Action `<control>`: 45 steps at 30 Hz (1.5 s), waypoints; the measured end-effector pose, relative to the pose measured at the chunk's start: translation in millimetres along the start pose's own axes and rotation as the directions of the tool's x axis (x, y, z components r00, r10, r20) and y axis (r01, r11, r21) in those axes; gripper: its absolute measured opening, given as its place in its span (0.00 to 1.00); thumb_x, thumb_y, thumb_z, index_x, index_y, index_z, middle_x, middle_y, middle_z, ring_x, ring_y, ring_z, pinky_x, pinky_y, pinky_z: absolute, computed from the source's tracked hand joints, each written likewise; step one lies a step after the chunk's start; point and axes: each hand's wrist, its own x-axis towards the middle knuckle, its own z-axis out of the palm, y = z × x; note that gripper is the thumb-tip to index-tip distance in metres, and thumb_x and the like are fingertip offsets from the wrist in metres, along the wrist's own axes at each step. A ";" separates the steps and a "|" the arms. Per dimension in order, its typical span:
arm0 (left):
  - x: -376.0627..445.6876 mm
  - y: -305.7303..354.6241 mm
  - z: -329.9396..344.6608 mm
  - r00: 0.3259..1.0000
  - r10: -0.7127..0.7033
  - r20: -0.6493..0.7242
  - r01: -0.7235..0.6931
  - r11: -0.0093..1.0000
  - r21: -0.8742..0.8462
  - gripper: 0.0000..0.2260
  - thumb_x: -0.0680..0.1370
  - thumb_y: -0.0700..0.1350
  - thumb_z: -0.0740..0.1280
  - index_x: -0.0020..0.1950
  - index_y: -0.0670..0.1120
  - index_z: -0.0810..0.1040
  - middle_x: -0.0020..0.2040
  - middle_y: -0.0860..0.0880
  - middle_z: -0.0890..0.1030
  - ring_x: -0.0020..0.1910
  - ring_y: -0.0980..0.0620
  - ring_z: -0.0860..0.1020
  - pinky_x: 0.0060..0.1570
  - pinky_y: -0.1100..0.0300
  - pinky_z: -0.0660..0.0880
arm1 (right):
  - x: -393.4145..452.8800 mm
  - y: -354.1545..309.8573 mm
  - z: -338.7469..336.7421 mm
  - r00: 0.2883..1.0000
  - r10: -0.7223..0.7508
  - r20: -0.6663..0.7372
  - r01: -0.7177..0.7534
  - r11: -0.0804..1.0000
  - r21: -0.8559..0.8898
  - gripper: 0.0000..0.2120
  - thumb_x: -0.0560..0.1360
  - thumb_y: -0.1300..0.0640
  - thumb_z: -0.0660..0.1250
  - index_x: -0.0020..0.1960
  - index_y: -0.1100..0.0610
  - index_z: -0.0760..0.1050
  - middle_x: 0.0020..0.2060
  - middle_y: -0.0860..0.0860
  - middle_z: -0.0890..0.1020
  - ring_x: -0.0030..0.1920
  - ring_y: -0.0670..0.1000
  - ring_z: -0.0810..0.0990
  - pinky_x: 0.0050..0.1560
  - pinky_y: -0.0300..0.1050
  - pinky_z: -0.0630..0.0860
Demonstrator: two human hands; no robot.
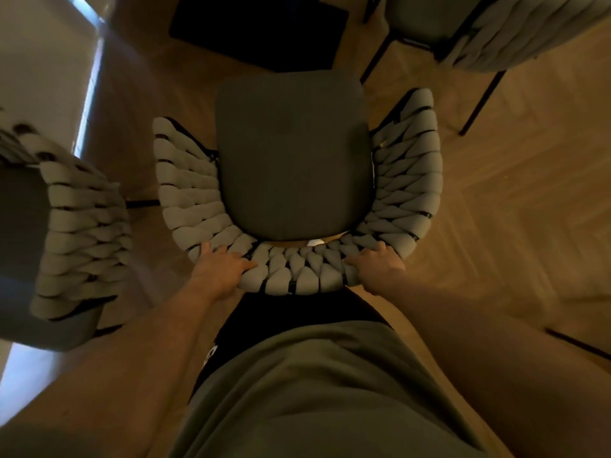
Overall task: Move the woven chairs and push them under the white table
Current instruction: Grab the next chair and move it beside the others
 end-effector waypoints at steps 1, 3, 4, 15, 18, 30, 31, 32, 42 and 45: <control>0.1 -9.7 -0.2 1.000 0.006 0.011 -0.006 1.000 0.019 0.24 0.82 0.47 0.59 0.76 0.64 0.62 0.72 0.51 0.71 0.69 0.44 0.68 0.66 0.40 0.58 | 2.1 -7.9 -2.6 1.000 -0.002 0.002 0.002 1.000 0.018 0.25 0.81 0.55 0.62 0.77 0.43 0.64 0.71 0.53 0.73 0.72 0.60 0.64 0.69 0.53 0.65; 1.5 -27.6 1.0 1.000 0.022 0.006 -0.022 0.999 0.045 0.26 0.80 0.48 0.62 0.76 0.64 0.61 0.71 0.52 0.71 0.68 0.45 0.68 0.65 0.40 0.59 | 5.7 -23.5 -6.0 1.000 0.006 -0.006 -0.006 0.999 0.032 0.24 0.82 0.54 0.61 0.77 0.44 0.64 0.71 0.53 0.73 0.72 0.60 0.64 0.70 0.53 0.64; 2.8 -36.4 1.4 1.000 0.029 0.005 -0.030 0.998 0.056 0.27 0.79 0.48 0.63 0.76 0.64 0.62 0.71 0.52 0.71 0.68 0.45 0.68 0.65 0.41 0.59 | 7.3 -30.8 -8.4 1.000 0.017 -0.008 -0.017 0.999 0.040 0.23 0.82 0.53 0.60 0.77 0.44 0.64 0.71 0.53 0.73 0.72 0.60 0.65 0.70 0.53 0.64; 16.9 -154.6 -3.2 0.989 0.145 0.000 -0.142 0.968 0.209 0.20 0.84 0.51 0.54 0.76 0.64 0.62 0.74 0.50 0.70 0.71 0.43 0.66 0.68 0.39 0.58 | 31.7 -132.6 -39.3 0.992 0.121 -0.034 -0.112 0.972 0.207 0.27 0.82 0.54 0.62 0.79 0.42 0.60 0.71 0.53 0.73 0.71 0.61 0.66 0.70 0.53 0.65; 23.7 -196.1 -12.0 0.984 0.169 0.050 -0.176 0.956 0.234 0.20 0.86 0.51 0.50 0.77 0.65 0.61 0.76 0.50 0.67 0.74 0.42 0.63 0.72 0.37 0.53 | 40.7 -168.2 -50.9 0.990 0.139 -0.039 -0.123 0.953 0.276 0.26 0.82 0.54 0.61 0.78 0.42 0.61 0.71 0.54 0.73 0.71 0.61 0.67 0.70 0.53 0.64; 14.2 -269.6 2.7 0.951 0.032 -0.307 -0.079 0.987 -0.143 0.32 0.74 0.44 0.70 0.78 0.48 0.64 0.77 0.39 0.60 0.76 0.35 0.55 0.76 0.40 0.52 | 42.2 -222.5 -57.4 0.893 0.295 -0.339 0.012 0.738 0.674 0.35 0.67 0.52 0.67 0.75 0.45 0.67 0.72 0.50 0.71 0.72 0.57 0.67 0.71 0.52 0.66; 5.6 -265.2 4.8 0.927 -0.084 -0.366 -0.046 0.942 -0.331 0.34 0.72 0.44 0.72 0.77 0.47 0.64 0.76 0.38 0.58 0.75 0.35 0.56 0.74 0.41 0.57 | 36.6 -223.2 -55.1 0.782 0.461 -0.419 0.022 0.652 0.758 0.34 0.67 0.53 0.68 0.74 0.47 0.69 0.73 0.51 0.70 0.72 0.57 0.67 0.71 0.54 0.66; -2.7 -259.9 6.6 0.889 -0.254 -0.382 -0.001 0.832 -0.555 0.35 0.71 0.43 0.73 0.75 0.46 0.65 0.75 0.39 0.58 0.73 0.35 0.60 0.71 0.42 0.63 | 31.5 -223.3 -52.5 0.638 0.657 -0.402 0.020 0.508 0.861 0.33 0.68 0.54 0.70 0.73 0.50 0.70 0.72 0.53 0.70 0.72 0.56 0.67 0.70 0.55 0.66; 26.7 -239.4 3.3 0.839 -0.353 0.414 0.174 -0.548 -0.819 0.34 0.80 0.37 0.67 0.80 0.54 0.56 0.72 0.43 0.72 0.63 0.38 0.77 0.56 0.36 0.78 | 58.8 -190.7 -39.3 0.698 0.529 0.482 0.139 -0.762 0.633 0.29 0.78 0.63 0.70 0.75 0.50 0.64 0.65 0.55 0.76 0.61 0.60 0.79 0.52 0.62 0.82; 31.8 -240.6 -6.5 0.853 -0.348 0.388 0.143 -0.558 -0.817 0.31 0.80 0.37 0.67 0.79 0.53 0.59 0.71 0.43 0.73 0.62 0.39 0.78 0.55 0.36 0.78 | 64.7 -181.3 -46.2 0.704 0.537 0.465 0.177 -0.767 0.617 0.26 0.77 0.64 0.71 0.71 0.51 0.68 0.62 0.54 0.78 0.59 0.59 0.80 0.53 0.62 0.83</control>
